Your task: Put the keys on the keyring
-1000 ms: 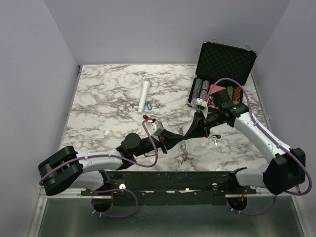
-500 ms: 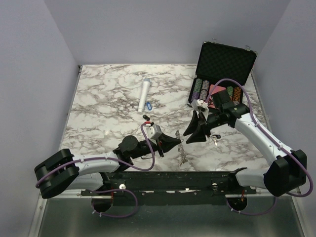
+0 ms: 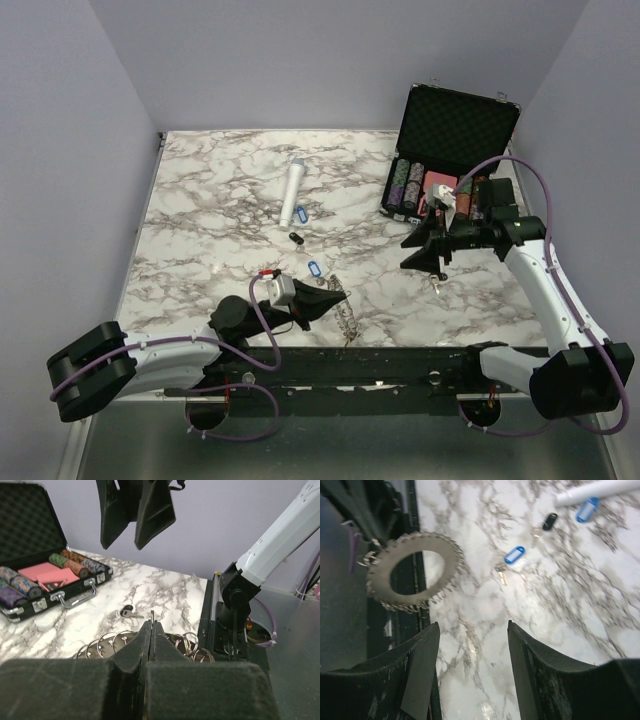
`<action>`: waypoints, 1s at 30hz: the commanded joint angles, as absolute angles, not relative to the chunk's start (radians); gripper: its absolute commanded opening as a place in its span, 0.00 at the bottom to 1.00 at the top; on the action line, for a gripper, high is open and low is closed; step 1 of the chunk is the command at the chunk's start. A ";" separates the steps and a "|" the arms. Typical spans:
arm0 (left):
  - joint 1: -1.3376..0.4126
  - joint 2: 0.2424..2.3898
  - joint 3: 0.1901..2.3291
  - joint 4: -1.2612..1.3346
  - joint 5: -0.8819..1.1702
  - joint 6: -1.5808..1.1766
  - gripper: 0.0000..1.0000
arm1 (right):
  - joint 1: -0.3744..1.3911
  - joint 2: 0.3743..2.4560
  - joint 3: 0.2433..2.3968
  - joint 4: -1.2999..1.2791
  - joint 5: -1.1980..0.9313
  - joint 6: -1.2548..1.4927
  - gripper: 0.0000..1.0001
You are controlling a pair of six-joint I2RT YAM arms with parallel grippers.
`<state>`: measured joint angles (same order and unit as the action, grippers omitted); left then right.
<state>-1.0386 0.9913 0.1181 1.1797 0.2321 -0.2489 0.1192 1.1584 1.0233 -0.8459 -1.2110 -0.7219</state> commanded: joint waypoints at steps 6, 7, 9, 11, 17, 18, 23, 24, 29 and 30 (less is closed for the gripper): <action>-1.045 0.864 0.072 1.233 0.213 -0.184 0.00 | -0.158 1.320 1.071 -1.079 -1.008 -0.878 0.65; -1.045 0.851 0.066 1.232 0.210 -0.190 0.00 | -0.188 1.350 1.071 -1.130 -1.000 -0.940 0.65; -1.045 0.825 0.060 1.220 0.209 -0.198 0.00 | -0.236 1.387 1.048 -1.141 -0.967 -1.000 0.66; -1.045 0.802 0.060 1.189 0.218 -0.199 0.00 | -0.265 1.396 1.010 -1.096 -0.910 -1.000 0.66; -1.045 0.738 0.041 1.127 0.219 -0.190 0.00 | -0.267 1.400 0.896 -0.951 -0.833 -1.085 0.67; -1.045 0.729 0.037 1.124 0.219 -0.189 0.00 | -0.267 1.414 0.891 -0.943 -0.830 -1.156 0.68; -1.045 0.701 0.048 1.065 0.232 -0.181 0.00 | -0.267 1.580 1.012 -0.911 -0.827 -1.130 0.64; -1.045 0.698 0.046 1.069 0.229 -0.183 0.00 | -0.265 1.609 1.044 -0.922 -0.830 -1.052 0.61; -1.045 0.686 0.037 1.075 0.212 -0.198 0.00 | -0.233 1.586 1.003 -0.847 -0.758 -0.867 0.58; -1.045 0.684 0.038 1.075 0.212 -0.199 0.00 | -0.218 1.574 0.990 -0.807 -0.724 -0.827 0.59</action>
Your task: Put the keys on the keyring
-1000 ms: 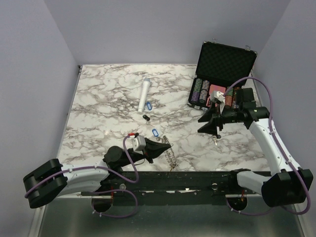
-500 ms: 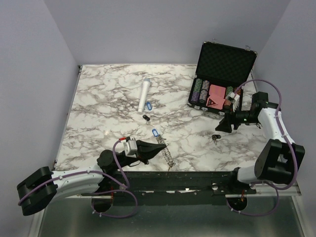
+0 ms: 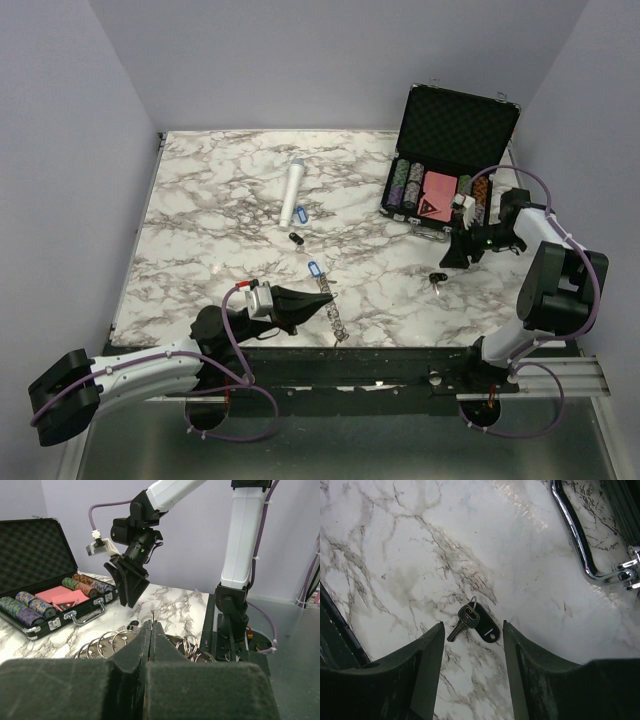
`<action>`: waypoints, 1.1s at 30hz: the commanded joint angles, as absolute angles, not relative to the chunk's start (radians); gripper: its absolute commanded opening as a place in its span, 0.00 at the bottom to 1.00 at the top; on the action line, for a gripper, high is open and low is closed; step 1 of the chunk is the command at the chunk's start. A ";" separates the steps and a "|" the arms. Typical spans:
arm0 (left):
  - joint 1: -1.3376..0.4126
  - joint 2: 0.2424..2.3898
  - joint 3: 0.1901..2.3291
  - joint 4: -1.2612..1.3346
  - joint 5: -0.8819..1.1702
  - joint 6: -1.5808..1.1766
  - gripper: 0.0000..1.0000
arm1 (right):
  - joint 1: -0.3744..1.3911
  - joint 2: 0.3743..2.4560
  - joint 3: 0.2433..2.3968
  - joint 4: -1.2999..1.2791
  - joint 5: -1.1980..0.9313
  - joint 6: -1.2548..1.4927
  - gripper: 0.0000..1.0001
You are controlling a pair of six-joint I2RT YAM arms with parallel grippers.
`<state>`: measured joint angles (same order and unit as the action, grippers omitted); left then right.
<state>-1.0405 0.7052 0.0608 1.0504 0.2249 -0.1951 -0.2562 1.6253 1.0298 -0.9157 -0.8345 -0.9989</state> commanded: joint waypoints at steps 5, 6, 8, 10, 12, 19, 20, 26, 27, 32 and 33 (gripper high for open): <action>-1.045 0.689 0.038 1.060 0.222 -0.189 0.00 | -0.170 1.620 1.038 -0.824 -0.637 -0.744 0.59; -1.045 0.690 0.038 1.058 0.225 -0.189 0.00 | -0.158 1.627 1.043 -0.819 -0.617 -0.733 0.59; -1.045 0.695 0.037 1.060 0.222 -0.192 0.00 | -0.131 1.652 1.049 -0.813 -0.575 -0.710 0.59; -1.045 0.695 0.031 1.066 0.216 -0.195 0.00 | -0.120 1.677 1.058 -0.808 -0.543 -0.695 0.58; -1.045 0.695 0.028 1.071 0.215 -0.199 0.00 | -0.118 1.700 1.072 -0.811 -0.529 -0.683 0.57; -1.045 0.692 0.026 1.063 0.215 -0.201 0.00 | -0.084 1.761 1.114 -0.854 -0.528 -0.673 0.50; -1.045 0.692 0.026 1.062 0.215 -0.199 0.00 | -0.084 1.769 1.121 -0.861 -0.532 -0.673 0.49; -1.045 0.690 0.020 1.065 0.212 -0.202 0.00 | -0.071 1.784 1.129 -0.881 -0.540 -0.669 0.44; -1.045 0.690 0.018 1.065 0.210 -0.202 0.00 | -0.069 1.787 1.127 -0.882 -0.538 -0.670 0.44; -1.045 0.683 0.015 1.063 0.209 -0.203 0.00 | -0.063 1.799 1.123 -0.891 -0.532 -0.666 0.42; -1.045 0.681 0.015 1.062 0.209 -0.202 0.00 | -0.061 1.799 1.123 -0.891 -0.534 -0.667 0.42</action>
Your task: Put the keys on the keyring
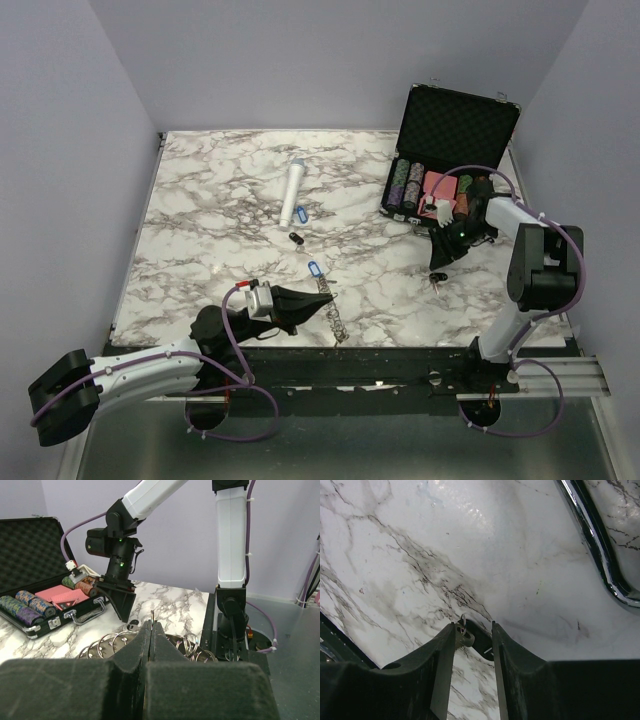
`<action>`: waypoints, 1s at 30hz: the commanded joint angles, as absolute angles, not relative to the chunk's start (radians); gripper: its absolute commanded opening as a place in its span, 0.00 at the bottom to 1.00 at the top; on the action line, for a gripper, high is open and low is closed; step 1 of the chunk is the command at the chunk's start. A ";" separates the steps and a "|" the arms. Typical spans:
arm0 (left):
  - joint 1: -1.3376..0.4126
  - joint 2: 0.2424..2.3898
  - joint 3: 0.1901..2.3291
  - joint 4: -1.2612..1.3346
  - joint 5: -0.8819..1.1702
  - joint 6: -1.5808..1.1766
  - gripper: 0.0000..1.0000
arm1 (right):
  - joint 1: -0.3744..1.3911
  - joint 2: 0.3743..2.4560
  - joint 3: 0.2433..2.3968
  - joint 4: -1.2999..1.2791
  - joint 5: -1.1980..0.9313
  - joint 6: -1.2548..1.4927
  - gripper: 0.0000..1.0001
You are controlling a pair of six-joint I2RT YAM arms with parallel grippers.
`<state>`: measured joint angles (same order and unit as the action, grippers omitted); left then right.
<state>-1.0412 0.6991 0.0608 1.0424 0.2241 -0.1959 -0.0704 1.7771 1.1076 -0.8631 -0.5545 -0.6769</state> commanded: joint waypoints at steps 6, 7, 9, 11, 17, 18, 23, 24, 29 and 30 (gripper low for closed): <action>-1.045 0.684 0.012 1.068 0.207 -0.204 0.00 | -0.051 1.809 1.123 -0.897 -0.525 -0.666 0.40; -1.045 0.683 0.012 1.068 0.207 -0.206 0.00 | -0.051 1.812 1.124 -0.900 -0.523 -0.664 0.38; -1.045 0.681 0.012 1.066 0.207 -0.204 0.00 | -0.048 1.816 1.126 -0.902 -0.525 -0.666 0.37; -1.045 0.681 0.012 1.065 0.207 -0.204 0.00 | -0.044 1.816 1.126 -0.904 -0.522 -0.664 0.36; -1.045 0.680 0.014 1.060 0.209 -0.202 0.00 | -0.038 1.818 1.124 -0.914 -0.523 -0.667 0.32; -1.045 0.680 0.014 1.060 0.207 -0.201 0.00 | -0.037 1.818 1.123 -0.913 -0.525 -0.667 0.32; -1.045 0.681 0.012 1.063 0.209 -0.202 0.00 | -0.034 1.818 1.126 -0.925 -0.520 -0.664 0.31; -1.045 0.681 0.008 1.069 0.203 -0.199 0.00 | -0.034 1.816 1.129 -0.930 -0.519 -0.669 0.30; -1.045 0.689 0.047 1.002 0.239 -0.166 0.00 | -0.032 1.816 1.124 -0.930 -0.508 -0.673 0.31; -1.045 0.692 0.054 0.997 0.247 -0.167 0.00 | -0.032 1.816 1.123 -0.927 -0.511 -0.673 0.31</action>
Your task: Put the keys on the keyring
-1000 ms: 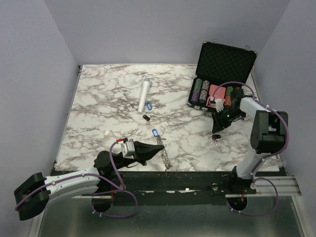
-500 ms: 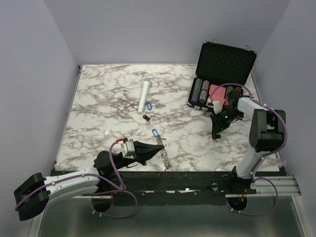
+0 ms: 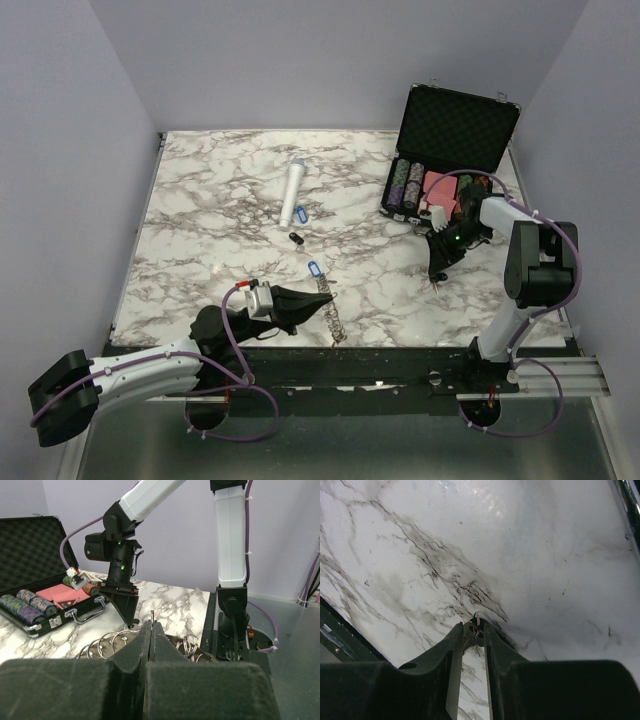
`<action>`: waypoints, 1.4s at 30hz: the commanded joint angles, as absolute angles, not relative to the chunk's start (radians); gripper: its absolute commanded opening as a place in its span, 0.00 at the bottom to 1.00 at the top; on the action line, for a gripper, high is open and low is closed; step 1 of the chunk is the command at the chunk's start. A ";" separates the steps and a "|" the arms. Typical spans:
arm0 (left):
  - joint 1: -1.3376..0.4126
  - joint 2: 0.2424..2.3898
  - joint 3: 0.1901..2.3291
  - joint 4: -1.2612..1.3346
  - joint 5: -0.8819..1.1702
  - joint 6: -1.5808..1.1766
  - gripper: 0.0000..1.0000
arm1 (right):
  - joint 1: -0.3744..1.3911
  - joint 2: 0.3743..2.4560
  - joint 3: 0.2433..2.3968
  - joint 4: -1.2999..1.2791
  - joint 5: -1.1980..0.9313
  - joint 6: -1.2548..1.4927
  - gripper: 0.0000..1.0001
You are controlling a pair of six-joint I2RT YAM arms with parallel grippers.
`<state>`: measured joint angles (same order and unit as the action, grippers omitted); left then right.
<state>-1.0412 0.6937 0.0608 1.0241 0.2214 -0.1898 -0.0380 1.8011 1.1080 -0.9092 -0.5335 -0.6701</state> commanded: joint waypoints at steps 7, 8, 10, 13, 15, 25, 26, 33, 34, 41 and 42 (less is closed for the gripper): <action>-1.045 0.726 0.031 1.071 0.241 -0.192 0.00 | -0.032 1.818 1.114 -0.917 -0.506 -0.666 0.31; -1.045 0.729 0.031 1.078 0.239 -0.193 0.00 | -0.032 1.818 1.112 -0.913 -0.505 -0.664 0.31; -1.045 0.730 0.029 1.080 0.238 -0.195 0.00 | -0.032 1.819 1.115 -0.914 -0.505 -0.666 0.30; -1.045 0.727 0.028 1.080 0.238 -0.196 0.00 | -0.032 1.821 1.121 -0.913 -0.509 -0.661 0.29; -1.045 0.723 0.025 1.077 0.238 -0.196 0.00 | -0.031 1.822 1.124 -0.914 -0.512 -0.658 0.29; -1.045 0.710 0.009 1.075 0.230 -0.207 0.00 | -0.025 1.822 1.126 -0.913 -0.514 -0.655 0.27; -1.045 0.713 0.011 1.077 0.230 -0.207 0.00 | -0.025 1.824 1.126 -0.913 -0.512 -0.655 0.26; -1.045 0.712 0.009 1.077 0.230 -0.210 0.00 | -0.023 1.827 1.127 -0.907 -0.499 -0.652 0.23; -1.045 0.713 0.009 1.077 0.230 -0.210 0.00 | -0.023 1.827 1.129 -0.910 -0.497 -0.652 0.23; -1.045 0.716 0.012 1.075 0.233 -0.210 0.00 | -0.023 1.821 1.138 -0.902 -0.489 -0.646 0.18; -1.045 0.716 0.012 1.075 0.232 -0.210 0.00 | -0.023 1.819 1.138 -0.899 -0.489 -0.644 0.17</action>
